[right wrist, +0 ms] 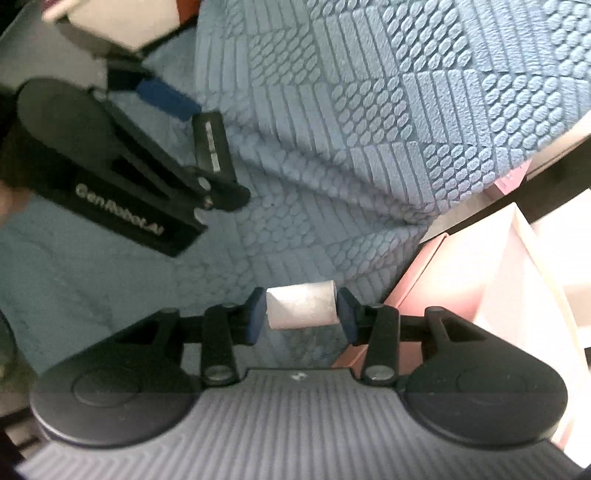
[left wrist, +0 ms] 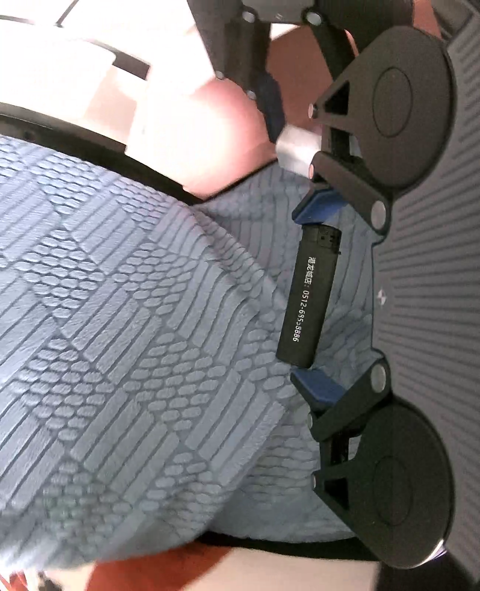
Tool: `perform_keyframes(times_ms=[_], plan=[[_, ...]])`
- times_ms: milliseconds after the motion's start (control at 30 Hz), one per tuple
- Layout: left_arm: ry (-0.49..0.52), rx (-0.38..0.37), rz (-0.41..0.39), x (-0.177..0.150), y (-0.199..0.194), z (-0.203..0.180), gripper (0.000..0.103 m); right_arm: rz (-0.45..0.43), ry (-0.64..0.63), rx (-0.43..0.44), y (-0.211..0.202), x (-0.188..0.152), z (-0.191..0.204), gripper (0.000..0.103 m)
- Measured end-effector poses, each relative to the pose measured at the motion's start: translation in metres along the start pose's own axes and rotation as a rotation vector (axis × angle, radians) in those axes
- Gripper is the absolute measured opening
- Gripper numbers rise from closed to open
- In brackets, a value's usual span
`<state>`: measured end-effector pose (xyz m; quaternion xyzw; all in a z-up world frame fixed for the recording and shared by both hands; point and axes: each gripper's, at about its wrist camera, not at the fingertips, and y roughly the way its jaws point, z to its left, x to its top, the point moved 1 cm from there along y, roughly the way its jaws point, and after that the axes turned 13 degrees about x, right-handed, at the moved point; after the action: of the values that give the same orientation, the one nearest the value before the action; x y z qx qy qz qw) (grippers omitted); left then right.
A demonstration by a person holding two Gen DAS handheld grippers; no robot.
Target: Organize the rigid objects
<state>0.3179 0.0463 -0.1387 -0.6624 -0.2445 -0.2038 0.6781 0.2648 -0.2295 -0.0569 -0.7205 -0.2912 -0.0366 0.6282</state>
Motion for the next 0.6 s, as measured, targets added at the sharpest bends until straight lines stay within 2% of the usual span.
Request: perform_keyframes(times_ms=[133, 267, 300, 333, 400, 500, 600], plan=[[-0.053, 0.014, -0.027, -0.013, -0.028, 0.000, 0.087, -0.050, 0.028, 0.005, -0.016, -0.006, 0.010, 0.045], [-0.111, 0.029, -0.088, -0.024, -0.053, 0.005, 0.087, -0.110, 0.077, 0.007, -0.031, -0.014, 0.012, 0.045], [-0.139, 0.023, -0.100, -0.026, -0.060, 0.008, 0.072, -0.131, 0.099, 0.008, -0.034, -0.017, 0.010, 0.045], [-0.166, 0.032, -0.092, -0.028, -0.060, 0.011, 0.064, -0.146, 0.116, 0.012, -0.037, -0.020, 0.010, 0.045], [-0.236, 0.027, -0.106, -0.034, -0.070, 0.022, 0.064, -0.176, 0.131, 0.012, -0.039, -0.027, 0.010, 0.045], [-0.271, 0.036, -0.111, -0.039, -0.080, 0.033, 0.064, -0.202, 0.135, -0.002, -0.045, -0.034, 0.013, 0.045], [-0.313, -0.001, -0.083, -0.046, -0.082, 0.042, 0.064, -0.217, 0.155, 0.013, -0.046, -0.036, 0.012, 0.045]])
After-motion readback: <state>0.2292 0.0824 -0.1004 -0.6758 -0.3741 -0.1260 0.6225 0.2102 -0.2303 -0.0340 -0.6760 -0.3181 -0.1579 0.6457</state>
